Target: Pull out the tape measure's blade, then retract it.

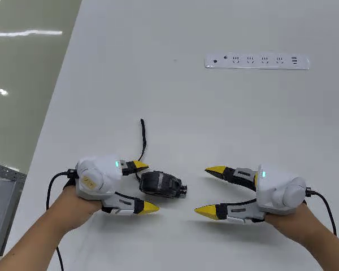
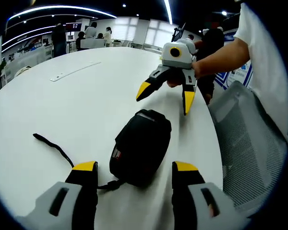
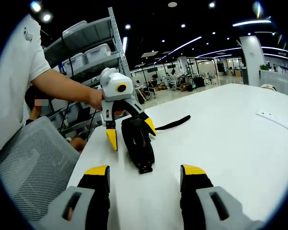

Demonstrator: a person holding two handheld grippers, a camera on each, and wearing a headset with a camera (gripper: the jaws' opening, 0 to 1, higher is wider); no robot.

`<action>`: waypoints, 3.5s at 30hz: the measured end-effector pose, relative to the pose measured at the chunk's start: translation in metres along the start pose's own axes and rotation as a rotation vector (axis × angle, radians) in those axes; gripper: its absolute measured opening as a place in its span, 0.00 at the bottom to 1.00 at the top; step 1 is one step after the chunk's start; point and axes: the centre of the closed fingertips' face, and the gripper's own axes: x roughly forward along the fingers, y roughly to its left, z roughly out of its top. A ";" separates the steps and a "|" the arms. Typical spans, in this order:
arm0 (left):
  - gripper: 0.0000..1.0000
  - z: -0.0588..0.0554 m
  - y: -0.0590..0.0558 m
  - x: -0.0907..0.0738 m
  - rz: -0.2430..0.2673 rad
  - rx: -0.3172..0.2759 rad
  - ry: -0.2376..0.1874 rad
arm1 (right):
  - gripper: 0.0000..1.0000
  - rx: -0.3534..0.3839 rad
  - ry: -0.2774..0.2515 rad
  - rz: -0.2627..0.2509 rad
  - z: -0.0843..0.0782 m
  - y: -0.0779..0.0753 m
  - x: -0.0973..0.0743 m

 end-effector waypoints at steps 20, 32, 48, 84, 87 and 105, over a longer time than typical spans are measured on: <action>0.47 0.002 0.002 0.004 -0.016 -0.003 -0.021 | 0.57 0.025 0.002 0.004 -0.005 0.001 0.003; 0.40 0.002 0.002 0.005 -0.015 0.000 -0.013 | 0.55 0.023 0.006 0.004 -0.008 0.001 0.002; 0.35 0.004 0.001 0.006 -0.020 -0.007 -0.024 | 0.55 0.031 0.007 0.000 -0.009 0.001 0.002; 0.33 0.003 0.002 0.007 -0.022 0.004 -0.023 | 0.48 -0.094 0.017 0.029 -0.013 0.005 0.017; 0.33 0.003 0.002 0.007 -0.022 0.004 -0.022 | 0.45 -0.094 0.015 0.037 -0.013 0.007 0.019; 0.33 0.003 0.002 0.006 -0.018 -0.002 -0.027 | 0.37 -0.138 0.034 0.056 -0.019 0.005 0.035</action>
